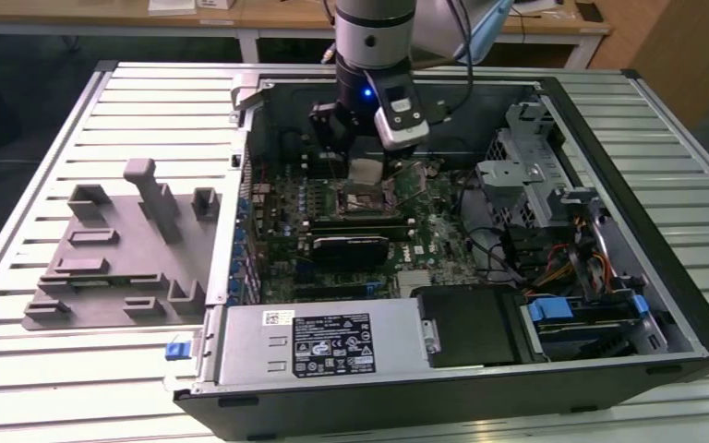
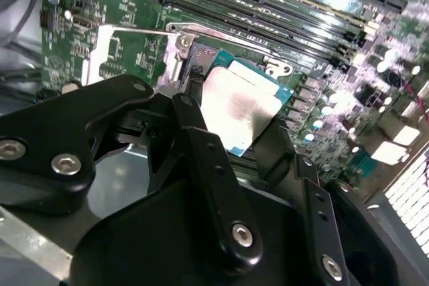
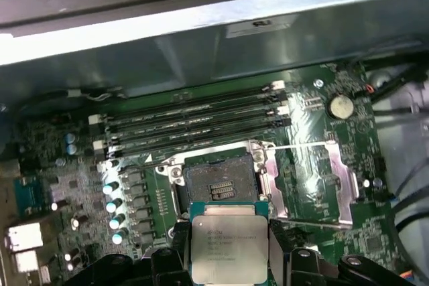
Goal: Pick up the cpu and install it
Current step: 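Place the cpu into insertion slot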
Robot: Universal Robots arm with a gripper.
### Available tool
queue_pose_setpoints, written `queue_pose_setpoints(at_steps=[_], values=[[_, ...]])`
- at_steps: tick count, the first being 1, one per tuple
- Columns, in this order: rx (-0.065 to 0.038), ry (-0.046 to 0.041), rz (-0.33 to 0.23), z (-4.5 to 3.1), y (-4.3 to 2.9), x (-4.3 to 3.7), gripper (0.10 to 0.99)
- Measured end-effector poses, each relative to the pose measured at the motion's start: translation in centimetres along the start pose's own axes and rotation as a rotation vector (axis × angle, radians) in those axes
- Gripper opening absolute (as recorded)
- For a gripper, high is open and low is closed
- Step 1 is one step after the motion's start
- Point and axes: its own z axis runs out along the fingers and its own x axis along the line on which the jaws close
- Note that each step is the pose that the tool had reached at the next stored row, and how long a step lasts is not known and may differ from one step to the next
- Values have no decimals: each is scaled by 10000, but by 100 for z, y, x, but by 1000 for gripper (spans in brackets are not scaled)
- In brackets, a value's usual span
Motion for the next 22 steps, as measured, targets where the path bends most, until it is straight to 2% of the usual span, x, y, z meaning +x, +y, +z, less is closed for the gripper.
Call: queue_pose_setpoints(at_steps=[22], values=[[128, -93, 3929, 5, 0, 0, 545]])
